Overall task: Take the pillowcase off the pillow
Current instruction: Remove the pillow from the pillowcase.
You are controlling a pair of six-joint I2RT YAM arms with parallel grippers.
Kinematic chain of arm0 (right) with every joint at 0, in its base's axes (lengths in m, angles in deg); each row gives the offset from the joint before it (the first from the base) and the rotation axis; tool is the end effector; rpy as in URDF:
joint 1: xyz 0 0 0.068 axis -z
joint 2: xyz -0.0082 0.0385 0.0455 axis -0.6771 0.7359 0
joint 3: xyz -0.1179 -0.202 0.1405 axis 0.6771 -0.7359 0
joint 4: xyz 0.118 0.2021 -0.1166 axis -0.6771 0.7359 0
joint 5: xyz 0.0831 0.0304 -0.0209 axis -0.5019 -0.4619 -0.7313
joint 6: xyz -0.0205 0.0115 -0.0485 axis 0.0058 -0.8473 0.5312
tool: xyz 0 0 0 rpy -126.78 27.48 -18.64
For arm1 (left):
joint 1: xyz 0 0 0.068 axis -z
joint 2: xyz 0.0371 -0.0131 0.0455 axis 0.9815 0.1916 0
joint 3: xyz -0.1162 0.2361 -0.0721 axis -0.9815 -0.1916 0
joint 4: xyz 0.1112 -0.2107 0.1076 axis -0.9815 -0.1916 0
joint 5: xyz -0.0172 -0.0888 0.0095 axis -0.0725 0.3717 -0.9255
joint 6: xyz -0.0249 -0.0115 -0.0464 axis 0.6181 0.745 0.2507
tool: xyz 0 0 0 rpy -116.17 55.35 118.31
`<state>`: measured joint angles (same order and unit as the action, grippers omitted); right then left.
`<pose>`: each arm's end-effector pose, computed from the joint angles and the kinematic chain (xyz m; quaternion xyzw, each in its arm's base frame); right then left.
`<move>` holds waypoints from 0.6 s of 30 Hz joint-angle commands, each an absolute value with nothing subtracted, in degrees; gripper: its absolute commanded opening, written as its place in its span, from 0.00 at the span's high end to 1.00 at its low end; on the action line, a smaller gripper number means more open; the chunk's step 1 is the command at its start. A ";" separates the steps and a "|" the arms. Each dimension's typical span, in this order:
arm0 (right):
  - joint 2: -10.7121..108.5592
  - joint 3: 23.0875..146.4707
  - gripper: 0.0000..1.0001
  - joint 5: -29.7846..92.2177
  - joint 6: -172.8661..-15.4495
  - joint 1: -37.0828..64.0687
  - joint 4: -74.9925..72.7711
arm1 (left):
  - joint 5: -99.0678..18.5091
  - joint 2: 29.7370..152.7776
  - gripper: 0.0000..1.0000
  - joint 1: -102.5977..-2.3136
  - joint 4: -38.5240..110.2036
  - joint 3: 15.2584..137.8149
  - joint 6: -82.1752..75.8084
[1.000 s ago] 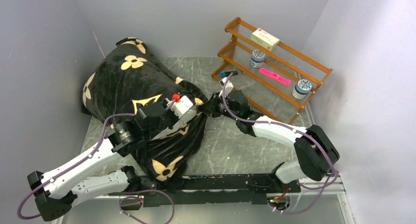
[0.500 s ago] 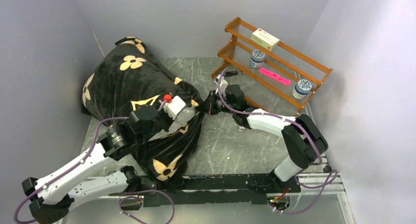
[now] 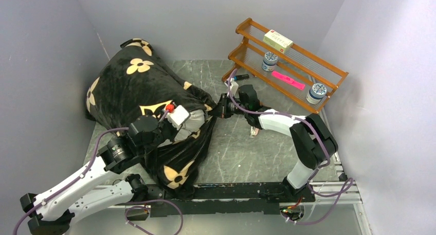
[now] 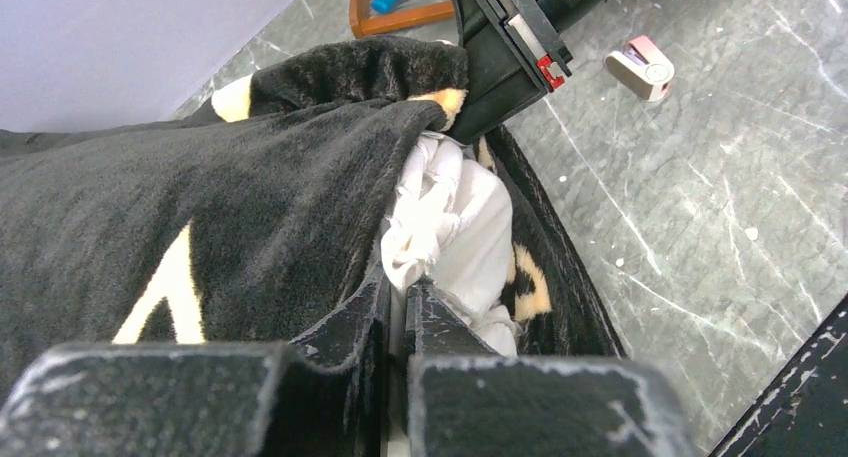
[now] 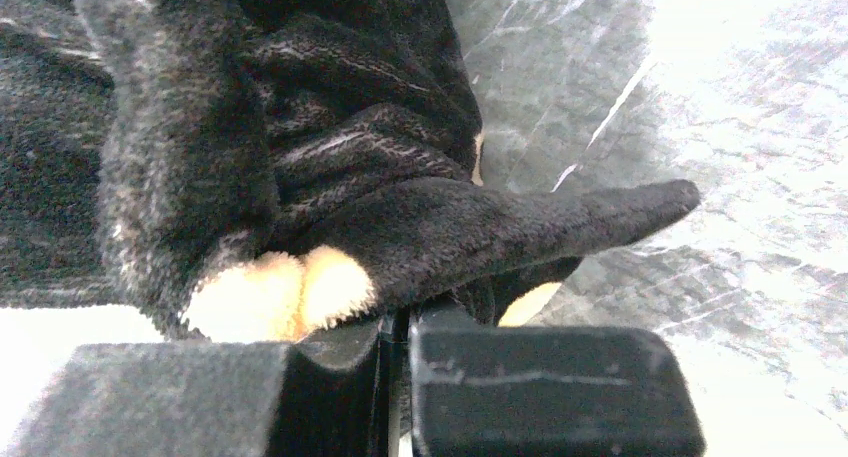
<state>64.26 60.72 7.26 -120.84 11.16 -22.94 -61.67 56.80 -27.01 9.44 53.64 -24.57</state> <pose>0.2984 0.2044 0.2039 -0.1347 0.8077 0.4751 0.3221 0.1042 -0.1200 0.3516 0.3480 0.7161 -0.1298 0.5909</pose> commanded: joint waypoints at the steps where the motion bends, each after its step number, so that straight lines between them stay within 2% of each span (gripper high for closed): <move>1: 62.93 60.85 1.00 24.08 -112.02 17.20 -16.70 | -59.63 52.55 0.95 -27.06 13.76 55.24 -23.87; 10: 70.71 68.30 1.00 25.39 -114.77 24.46 -12.85 | -61.14 47.30 0.95 -27.08 11.32 59.01 -19.94; 18: 77.66 77.59 1.00 19.70 -114.04 24.97 -11.83 | -55.07 46.42 0.95 -27.01 13.16 58.47 -19.62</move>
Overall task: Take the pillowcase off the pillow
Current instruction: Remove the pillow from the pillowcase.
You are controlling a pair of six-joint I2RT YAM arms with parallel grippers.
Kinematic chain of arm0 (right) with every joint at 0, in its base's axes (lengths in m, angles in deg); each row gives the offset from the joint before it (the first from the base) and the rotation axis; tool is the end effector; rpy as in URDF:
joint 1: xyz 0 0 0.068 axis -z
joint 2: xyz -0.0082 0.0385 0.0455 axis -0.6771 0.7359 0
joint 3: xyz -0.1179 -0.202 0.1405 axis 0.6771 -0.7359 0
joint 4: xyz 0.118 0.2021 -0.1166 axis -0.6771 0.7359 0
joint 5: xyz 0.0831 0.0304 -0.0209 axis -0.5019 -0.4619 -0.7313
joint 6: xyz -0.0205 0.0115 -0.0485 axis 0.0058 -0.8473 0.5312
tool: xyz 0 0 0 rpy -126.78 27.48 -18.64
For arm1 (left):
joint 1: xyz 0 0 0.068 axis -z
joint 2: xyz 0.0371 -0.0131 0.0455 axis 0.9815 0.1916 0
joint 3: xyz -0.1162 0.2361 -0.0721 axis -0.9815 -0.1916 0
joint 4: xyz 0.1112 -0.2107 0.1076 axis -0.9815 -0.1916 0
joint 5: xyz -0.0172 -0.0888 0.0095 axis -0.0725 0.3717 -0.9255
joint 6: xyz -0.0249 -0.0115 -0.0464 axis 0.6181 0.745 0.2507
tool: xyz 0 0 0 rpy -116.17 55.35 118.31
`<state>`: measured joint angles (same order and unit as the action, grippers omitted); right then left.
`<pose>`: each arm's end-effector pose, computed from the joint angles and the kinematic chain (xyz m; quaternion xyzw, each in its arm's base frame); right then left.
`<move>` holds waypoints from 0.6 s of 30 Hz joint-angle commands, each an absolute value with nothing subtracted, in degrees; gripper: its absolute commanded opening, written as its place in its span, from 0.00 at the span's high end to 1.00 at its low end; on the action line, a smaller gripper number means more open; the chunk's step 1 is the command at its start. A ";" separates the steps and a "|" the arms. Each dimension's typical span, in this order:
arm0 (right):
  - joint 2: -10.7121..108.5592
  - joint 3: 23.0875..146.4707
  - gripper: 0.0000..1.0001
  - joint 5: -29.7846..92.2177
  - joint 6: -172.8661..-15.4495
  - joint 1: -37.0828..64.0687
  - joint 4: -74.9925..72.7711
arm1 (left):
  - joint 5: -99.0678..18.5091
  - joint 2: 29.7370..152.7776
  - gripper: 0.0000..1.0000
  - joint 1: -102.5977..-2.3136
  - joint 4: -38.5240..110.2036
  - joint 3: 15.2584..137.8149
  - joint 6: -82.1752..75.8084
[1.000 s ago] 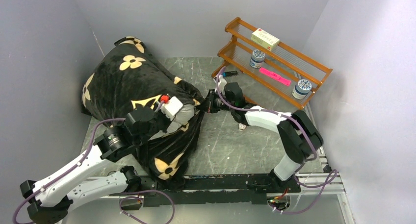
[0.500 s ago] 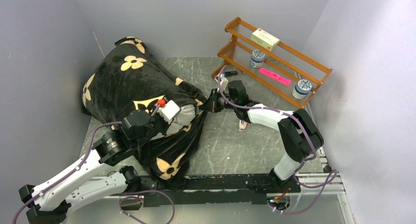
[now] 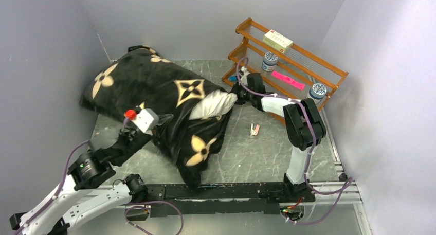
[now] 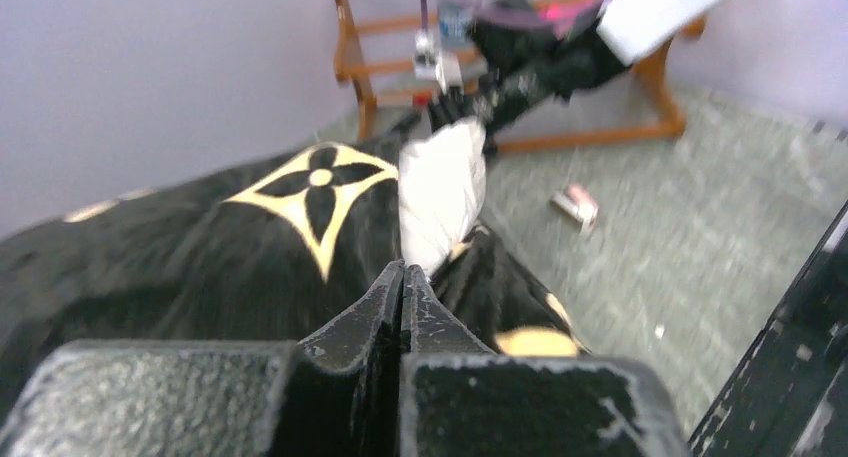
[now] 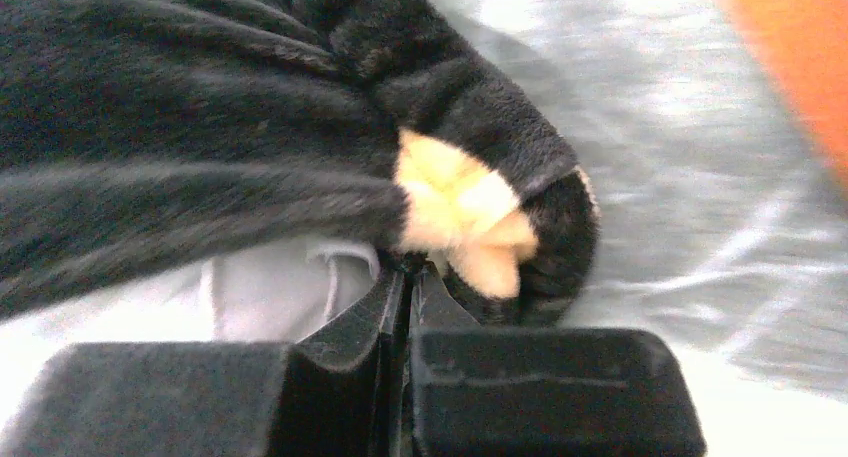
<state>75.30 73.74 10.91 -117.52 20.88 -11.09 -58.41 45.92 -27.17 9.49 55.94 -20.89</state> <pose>0.3725 0.1665 0.1846 -0.0511 0.8608 0.3924 0.3200 0.0706 -0.0798 0.3863 0.2972 0.6597 -0.2093 0.6578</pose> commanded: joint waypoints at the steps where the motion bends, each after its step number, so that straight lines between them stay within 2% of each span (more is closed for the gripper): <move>1: 77.72 77.84 0.98 18.40 -113.95 25.03 -12.16 | -54.87 47.68 0.95 -27.07 13.25 58.50 -19.86; 5: 74.75 76.81 0.82 16.25 -112.79 24.98 -12.16 | -54.47 54.18 0.95 -27.10 13.62 59.43 -20.73; 9: 69.43 73.71 0.67 17.47 -110.85 25.09 -9.93 | -55.64 60.29 0.86 -27.08 14.48 60.49 -22.30; 15: 58.84 66.80 0.51 17.83 -109.13 24.96 -7.69 | -60.70 65.81 0.60 -27.06 13.44 61.76 -21.46; 18: 52.99 63.54 0.46 16.95 -108.29 24.37 -5.43 | -63.84 67.66 0.44 -27.18 11.12 62.41 -20.07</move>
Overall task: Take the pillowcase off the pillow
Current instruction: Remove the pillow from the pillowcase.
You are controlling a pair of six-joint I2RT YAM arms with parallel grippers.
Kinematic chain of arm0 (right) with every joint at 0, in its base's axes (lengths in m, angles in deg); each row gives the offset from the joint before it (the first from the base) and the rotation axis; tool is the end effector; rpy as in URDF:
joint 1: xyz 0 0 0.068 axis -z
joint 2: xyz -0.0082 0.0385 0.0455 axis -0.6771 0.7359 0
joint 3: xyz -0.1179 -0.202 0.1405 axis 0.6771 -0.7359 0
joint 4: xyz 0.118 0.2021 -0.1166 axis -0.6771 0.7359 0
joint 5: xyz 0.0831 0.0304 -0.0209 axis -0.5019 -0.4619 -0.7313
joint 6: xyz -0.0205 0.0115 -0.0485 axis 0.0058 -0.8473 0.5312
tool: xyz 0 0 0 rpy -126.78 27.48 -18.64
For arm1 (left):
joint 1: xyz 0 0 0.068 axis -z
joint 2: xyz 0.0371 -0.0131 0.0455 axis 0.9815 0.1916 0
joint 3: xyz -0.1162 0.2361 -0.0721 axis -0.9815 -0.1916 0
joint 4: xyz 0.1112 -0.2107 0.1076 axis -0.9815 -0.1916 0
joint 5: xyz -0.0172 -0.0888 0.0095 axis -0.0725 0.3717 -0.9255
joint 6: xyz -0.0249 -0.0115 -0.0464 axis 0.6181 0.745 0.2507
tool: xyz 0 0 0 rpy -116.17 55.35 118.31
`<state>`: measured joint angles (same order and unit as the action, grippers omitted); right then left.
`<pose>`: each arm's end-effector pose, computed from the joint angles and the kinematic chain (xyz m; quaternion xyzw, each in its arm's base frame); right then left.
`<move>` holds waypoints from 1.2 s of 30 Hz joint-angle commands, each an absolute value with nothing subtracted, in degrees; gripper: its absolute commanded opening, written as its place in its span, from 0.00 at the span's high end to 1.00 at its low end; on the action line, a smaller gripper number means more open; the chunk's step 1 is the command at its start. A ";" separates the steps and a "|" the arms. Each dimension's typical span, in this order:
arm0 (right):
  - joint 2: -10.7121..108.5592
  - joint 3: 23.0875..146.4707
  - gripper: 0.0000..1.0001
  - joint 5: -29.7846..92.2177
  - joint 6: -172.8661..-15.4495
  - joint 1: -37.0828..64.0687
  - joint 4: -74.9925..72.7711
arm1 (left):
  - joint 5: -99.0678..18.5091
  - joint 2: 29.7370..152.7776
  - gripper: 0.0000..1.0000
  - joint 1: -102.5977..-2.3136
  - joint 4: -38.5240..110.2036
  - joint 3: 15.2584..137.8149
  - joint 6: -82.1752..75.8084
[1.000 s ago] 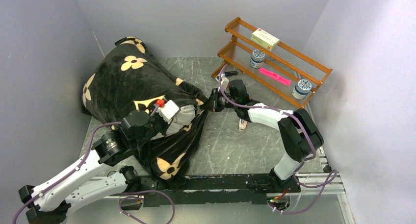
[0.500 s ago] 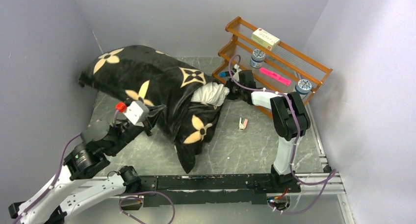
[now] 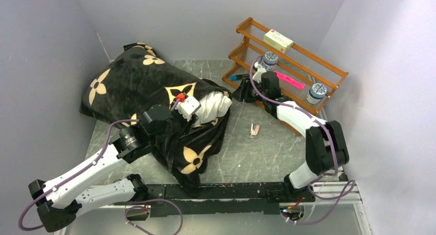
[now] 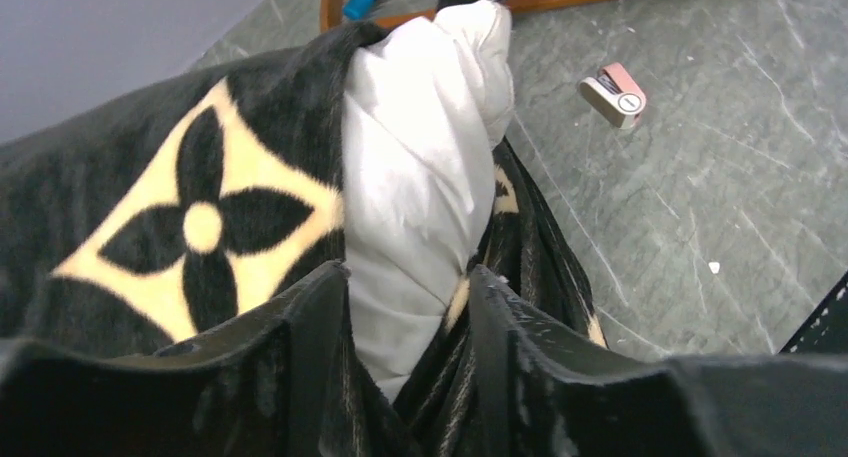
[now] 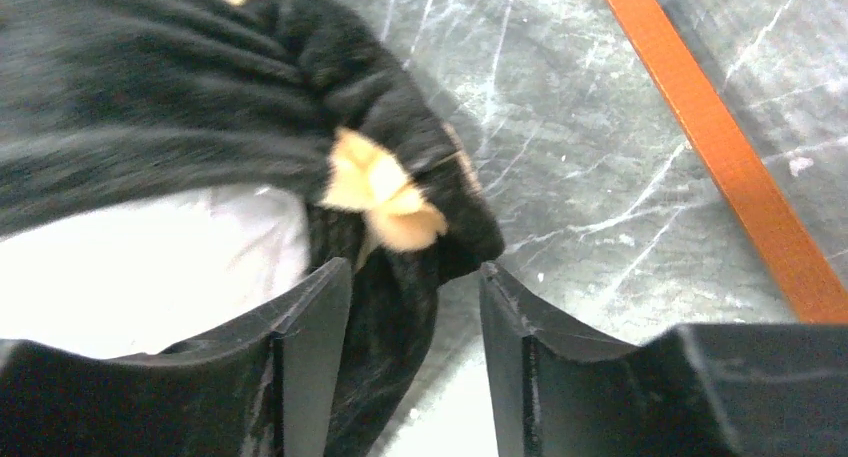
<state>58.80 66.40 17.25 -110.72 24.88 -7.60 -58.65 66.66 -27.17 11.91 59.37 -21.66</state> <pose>0.3354 0.1210 0.2415 -0.0553 0.8449 0.3285 0.4186 0.1268 -0.1509 0.3630 0.3486 0.7263 -0.1588 0.5707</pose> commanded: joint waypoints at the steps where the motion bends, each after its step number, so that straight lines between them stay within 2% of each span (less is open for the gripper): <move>1: 50.68 62.60 0.44 17.10 -107.59 23.90 -4.68 | -64.74 67.98 0.40 -27.17 10.42 62.41 -19.77; 5: 41.38 59.15 0.41 17.26 -106.01 21.69 -1.99 | -67.28 68.83 0.25 -27.13 6.85 62.85 -18.11; 12: 29.18 58.03 0.34 19.83 -99.72 12.12 0.96 | -70.41 69.38 0.11 -27.10 1.66 62.89 -16.18; 15: 28.62 58.56 0.33 18.34 -95.46 6.83 0.05 | -73.79 69.74 0.08 -27.50 0.62 62.27 -15.42; 21: 32.44 60.23 0.30 10.60 -88.84 -0.06 -3.47 | -73.31 71.63 0.11 -33.51 0.01 61.59 -15.77; 28: 39.47 66.18 0.29 5.32 -79.81 -6.87 -1.06 | -63.45 68.82 0.35 -42.00 4.98 55.99 -17.47; 33: 45.36 72.13 0.29 2.72 -74.52 -8.65 3.06 | -55.47 67.50 0.70 -43.75 9.36 51.81 -18.72; 36: 49.10 75.66 0.30 1.65 -72.50 -8.95 4.90 | -54.13 66.59 0.82 -44.03 11.99 49.02 -19.08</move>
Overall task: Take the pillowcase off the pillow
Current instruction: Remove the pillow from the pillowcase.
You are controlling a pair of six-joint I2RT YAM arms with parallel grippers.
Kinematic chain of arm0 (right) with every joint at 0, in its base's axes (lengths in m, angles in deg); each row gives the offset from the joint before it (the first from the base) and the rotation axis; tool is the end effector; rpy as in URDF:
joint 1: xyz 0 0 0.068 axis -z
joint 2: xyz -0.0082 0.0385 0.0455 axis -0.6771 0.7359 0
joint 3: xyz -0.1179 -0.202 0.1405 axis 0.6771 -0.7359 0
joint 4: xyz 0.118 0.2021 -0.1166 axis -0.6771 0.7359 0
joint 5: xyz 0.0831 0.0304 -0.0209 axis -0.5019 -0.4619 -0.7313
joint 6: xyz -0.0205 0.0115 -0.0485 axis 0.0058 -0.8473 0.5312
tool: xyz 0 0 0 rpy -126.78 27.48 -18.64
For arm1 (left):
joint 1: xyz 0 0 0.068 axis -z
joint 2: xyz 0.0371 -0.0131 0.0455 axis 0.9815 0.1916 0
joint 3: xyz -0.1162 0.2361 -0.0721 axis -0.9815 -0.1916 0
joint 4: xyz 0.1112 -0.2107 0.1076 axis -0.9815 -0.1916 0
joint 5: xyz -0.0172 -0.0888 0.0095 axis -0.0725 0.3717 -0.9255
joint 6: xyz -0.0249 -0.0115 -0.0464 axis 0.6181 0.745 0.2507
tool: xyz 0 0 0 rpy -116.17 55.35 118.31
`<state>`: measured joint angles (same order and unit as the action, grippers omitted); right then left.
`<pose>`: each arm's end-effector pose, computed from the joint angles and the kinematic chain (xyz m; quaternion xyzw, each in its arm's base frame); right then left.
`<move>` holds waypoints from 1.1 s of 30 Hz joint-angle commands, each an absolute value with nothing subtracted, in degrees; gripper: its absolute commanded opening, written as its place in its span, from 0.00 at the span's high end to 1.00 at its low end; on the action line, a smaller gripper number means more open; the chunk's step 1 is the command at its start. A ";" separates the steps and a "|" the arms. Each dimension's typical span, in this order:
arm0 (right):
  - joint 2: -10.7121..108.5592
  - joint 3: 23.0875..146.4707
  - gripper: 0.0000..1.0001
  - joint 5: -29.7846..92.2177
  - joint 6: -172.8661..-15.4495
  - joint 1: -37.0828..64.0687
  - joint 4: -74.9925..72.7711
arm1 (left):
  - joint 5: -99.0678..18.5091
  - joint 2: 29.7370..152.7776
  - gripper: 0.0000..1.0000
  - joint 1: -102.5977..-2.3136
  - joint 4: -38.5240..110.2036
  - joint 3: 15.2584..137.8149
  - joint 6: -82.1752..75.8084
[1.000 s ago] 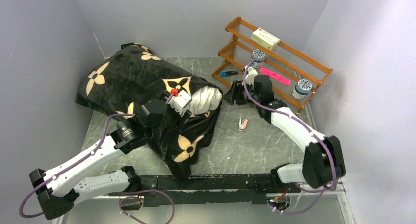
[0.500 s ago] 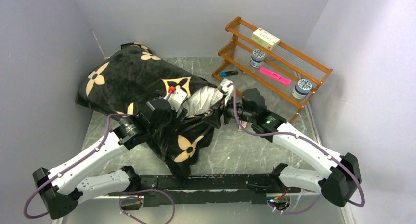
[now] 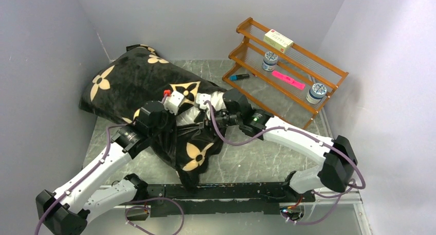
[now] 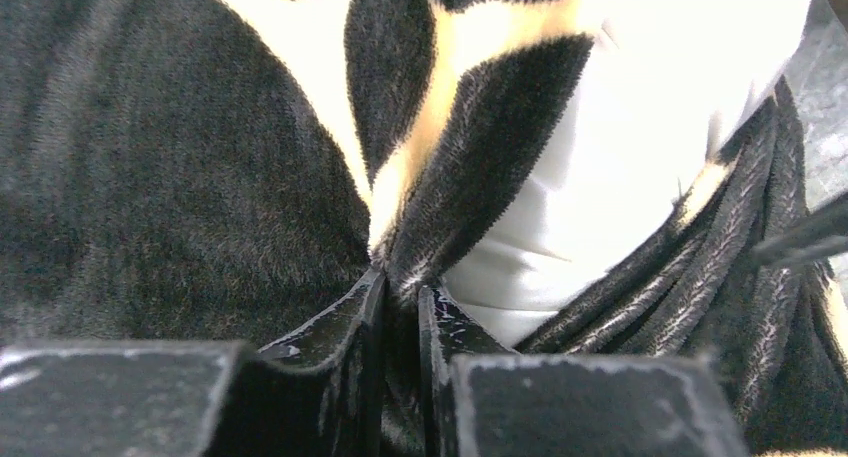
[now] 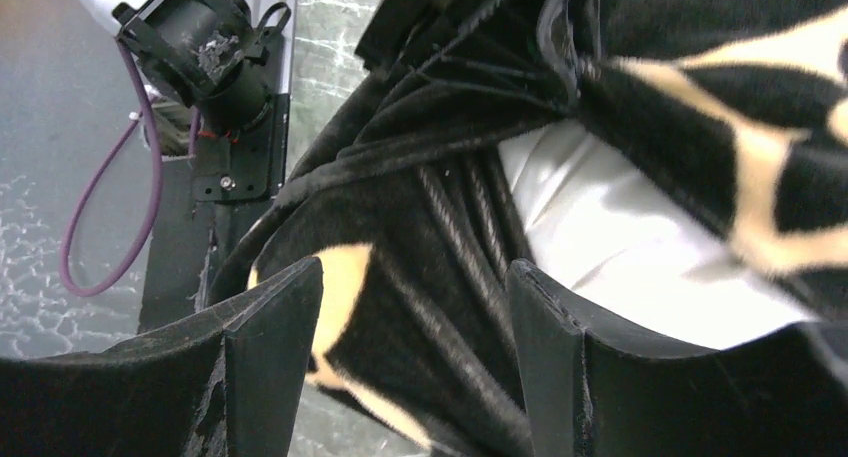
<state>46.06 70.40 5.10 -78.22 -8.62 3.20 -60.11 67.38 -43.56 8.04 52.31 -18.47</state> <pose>0.1813 0.2573 0.3193 -0.5391 0.6035 0.4171 0.4138 0.1663 -0.1094 0.3116 0.2393 0.8260 -0.0536 0.5075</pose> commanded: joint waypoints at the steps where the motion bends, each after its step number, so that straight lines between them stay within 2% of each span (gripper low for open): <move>1: 50.80 76.54 0.30 1.43 -72.11 -9.02 5.43 | -53.62 66.11 0.85 -44.18 12.74 48.16 -19.13; 6: 56.26 79.96 0.32 -1.22 -70.59 -9.05 8.06 | -51.51 64.42 0.95 -44.74 15.71 45.18 -18.56; 23: 60.07 79.61 0.43 -0.45 -66.54 -9.69 16.72 | -50.14 64.13 0.95 -45.62 15.87 43.88 -17.67; 26: 57.58 77.80 0.42 3.14 -67.69 -9.70 12.95 | -49.39 64.34 0.95 -45.64 15.98 43.90 -17.71; 30: 55.09 77.33 0.35 9.70 -69.32 -9.64 6.19 | -48.98 64.69 0.95 -45.69 15.89 44.00 -17.78; 33: 55.14 78.51 0.32 12.91 -68.60 -9.51 4.88 | -48.98 64.32 0.95 -45.73 15.97 43.85 -17.68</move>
<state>57.64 77.59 6.17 -68.97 -9.91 10.59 -53.43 63.86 -45.96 17.16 45.08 -18.64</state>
